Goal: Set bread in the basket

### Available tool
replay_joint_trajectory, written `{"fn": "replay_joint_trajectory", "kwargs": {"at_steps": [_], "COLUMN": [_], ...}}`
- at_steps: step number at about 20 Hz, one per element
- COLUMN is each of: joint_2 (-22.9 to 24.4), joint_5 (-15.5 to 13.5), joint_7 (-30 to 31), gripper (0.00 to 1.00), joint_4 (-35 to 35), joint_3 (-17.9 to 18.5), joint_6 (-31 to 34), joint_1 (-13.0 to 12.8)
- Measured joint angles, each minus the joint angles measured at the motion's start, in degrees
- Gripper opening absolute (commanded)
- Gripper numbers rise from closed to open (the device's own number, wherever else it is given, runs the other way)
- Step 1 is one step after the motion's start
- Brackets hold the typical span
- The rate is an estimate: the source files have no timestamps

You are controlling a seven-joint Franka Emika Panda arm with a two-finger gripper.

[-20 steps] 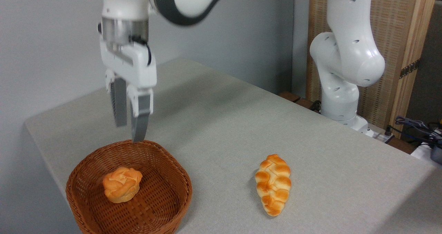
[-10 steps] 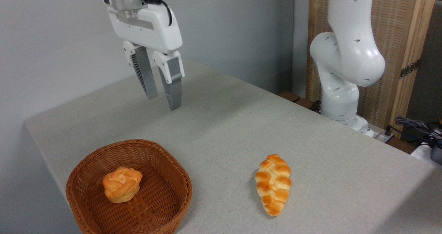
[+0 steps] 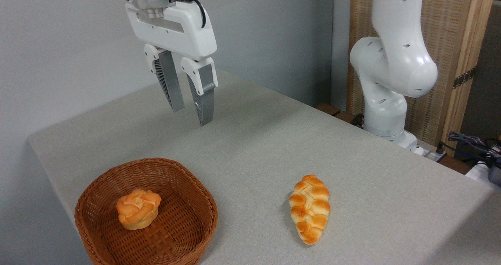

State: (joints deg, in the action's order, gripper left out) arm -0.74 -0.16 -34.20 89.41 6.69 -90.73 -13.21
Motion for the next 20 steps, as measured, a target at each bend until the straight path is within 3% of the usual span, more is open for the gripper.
{"fn": "replay_joint_trajectory", "kwargs": {"at_steps": [11, 17, 20], "joint_2": [1.37, 1.37, 1.37], "joint_5": [-0.24, -0.24, -0.24], "joint_7": [-0.24, -0.24, -0.24], "gripper": [1.00, 1.00, 1.00], "joint_4": [0.03, 0.13, 0.22], "joint_3": [-1.41, -5.47, -5.85], "joint_6": [2.62, 2.62, 2.63], "joint_1": [1.05, 5.04, 5.52]}}
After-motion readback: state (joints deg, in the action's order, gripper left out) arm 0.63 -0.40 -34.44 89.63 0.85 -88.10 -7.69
